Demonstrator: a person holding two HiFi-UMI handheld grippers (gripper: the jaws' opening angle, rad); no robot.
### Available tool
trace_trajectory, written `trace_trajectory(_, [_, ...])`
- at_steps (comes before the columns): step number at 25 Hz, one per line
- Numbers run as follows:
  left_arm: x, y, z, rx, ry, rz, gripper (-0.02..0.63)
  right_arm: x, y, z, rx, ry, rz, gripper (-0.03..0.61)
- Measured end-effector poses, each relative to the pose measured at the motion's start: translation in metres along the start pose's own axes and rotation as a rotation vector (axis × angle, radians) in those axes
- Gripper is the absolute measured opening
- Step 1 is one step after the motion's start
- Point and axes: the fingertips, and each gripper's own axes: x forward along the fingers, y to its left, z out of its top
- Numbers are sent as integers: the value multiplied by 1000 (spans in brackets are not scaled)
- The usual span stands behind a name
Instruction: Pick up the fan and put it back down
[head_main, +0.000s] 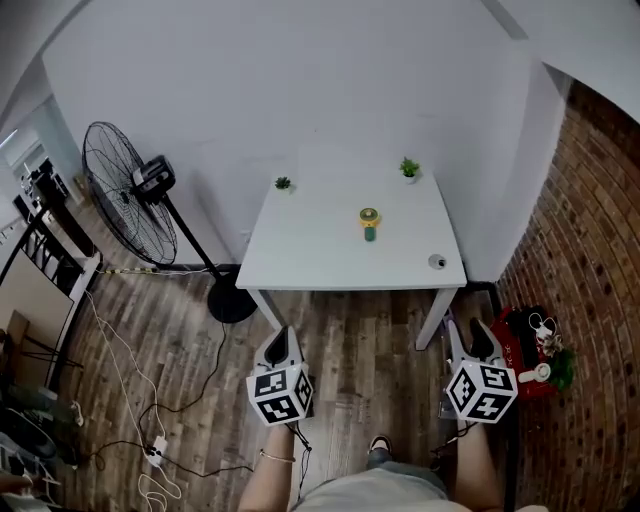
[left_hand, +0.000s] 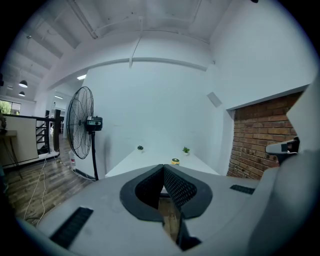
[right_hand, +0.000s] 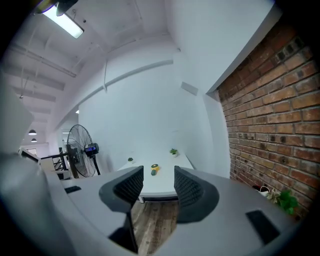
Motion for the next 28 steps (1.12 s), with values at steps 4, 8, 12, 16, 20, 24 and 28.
trace_trajectory(4, [32,-9,8,-1,-8,19,12,33,-19,4,12,15,12,192])
trace_trajectory(8, [60,-14,11,-14,-9,44,11,63,-31,10,1,29,35,192])
trace_trajectory(12, [82,-20,8,-22,10,58,12,89,-45,18,4,36,37,192])
trace_trajectory(16, [97,-21,4,-11,36,68,12,107,-56,16,33,41,36,193])
trace_trajectory(20, [121,-20,11,1,33,66,12,128,-63,15,62,45,33,193])
trace_trajectory(24, [154,-22,16,4,27,47,11,157,-66,15,63,51,24,193])
trace_trajectory(28, [198,-19,25,-8,16,25,12,196,-61,23,49,54,25,193])
